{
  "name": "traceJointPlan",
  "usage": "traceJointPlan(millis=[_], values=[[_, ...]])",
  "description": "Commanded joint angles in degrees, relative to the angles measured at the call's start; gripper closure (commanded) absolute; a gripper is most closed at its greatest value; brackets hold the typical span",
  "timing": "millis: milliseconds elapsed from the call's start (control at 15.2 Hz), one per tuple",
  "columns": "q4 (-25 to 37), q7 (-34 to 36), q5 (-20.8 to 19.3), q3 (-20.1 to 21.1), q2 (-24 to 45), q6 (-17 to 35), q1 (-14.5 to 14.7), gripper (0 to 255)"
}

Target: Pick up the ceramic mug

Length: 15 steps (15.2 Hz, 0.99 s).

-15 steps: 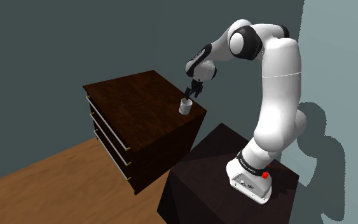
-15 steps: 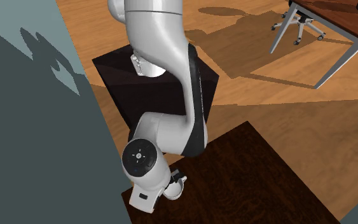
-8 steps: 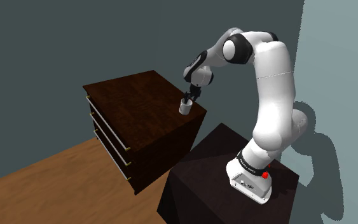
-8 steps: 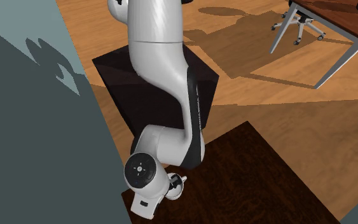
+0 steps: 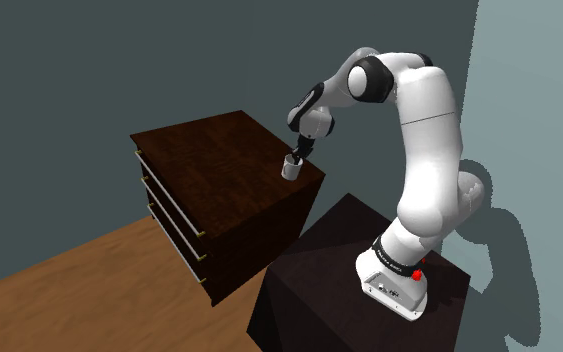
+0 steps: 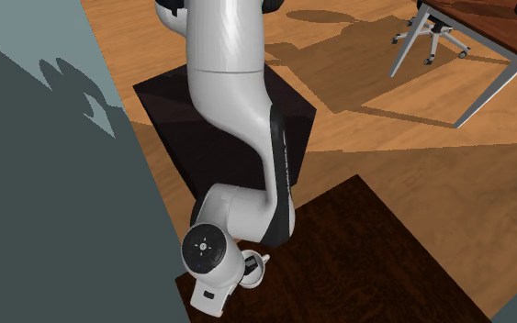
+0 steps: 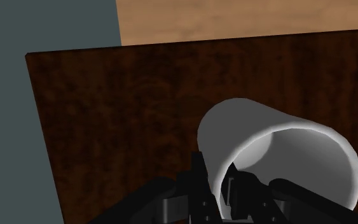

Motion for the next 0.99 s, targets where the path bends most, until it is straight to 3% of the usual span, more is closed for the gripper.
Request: traceJointPlan(millis=[0,924], values=[[0.0,-0.01,0.01,0.02,0.02,0.0,0.0,255],[-2.59,1.87,-2.34,-2.45,-6.72,-4.2,1.93,255]])
